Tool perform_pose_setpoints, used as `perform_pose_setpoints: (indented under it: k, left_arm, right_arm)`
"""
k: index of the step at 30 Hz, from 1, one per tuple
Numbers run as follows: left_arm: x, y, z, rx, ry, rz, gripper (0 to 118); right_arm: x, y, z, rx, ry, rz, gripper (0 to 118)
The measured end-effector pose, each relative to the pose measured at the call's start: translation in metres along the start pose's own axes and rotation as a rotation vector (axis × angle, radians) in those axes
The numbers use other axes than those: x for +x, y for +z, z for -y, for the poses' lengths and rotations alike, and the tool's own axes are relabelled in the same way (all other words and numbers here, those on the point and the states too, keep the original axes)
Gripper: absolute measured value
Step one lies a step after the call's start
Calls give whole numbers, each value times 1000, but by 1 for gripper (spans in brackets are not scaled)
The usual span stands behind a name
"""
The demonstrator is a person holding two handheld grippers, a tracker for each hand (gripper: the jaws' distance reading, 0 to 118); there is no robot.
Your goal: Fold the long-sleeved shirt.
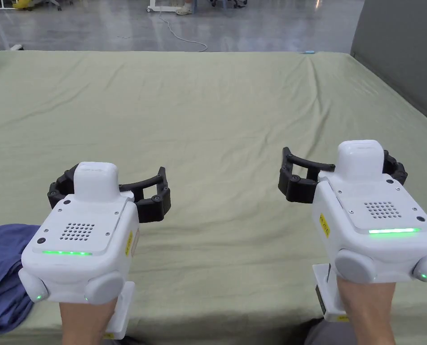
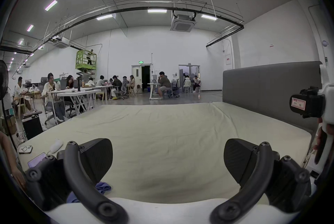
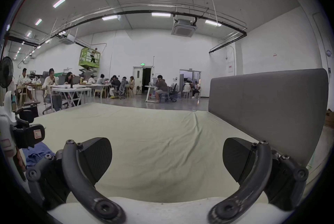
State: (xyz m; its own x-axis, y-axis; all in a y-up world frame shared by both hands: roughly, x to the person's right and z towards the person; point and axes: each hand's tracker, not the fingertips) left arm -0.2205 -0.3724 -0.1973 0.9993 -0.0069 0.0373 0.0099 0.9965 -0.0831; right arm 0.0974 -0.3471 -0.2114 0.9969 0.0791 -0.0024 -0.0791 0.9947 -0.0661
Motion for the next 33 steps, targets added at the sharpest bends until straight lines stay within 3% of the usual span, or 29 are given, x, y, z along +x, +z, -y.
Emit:
perform_pose_setpoints:
  k: [10,30,33]
  left_arm:
    - [2,-3,-2,-4,-11,-1,118]
    - [-2,1,2,-11,2,-36,118]
    - [-3,2,0,-11,4,-39,118]
  right_arm:
    - [1,-2,2,1,29,26,118]
    - [7,3,4,15,12,30,118]
    - [11,5,0,3,-107,-103,118]
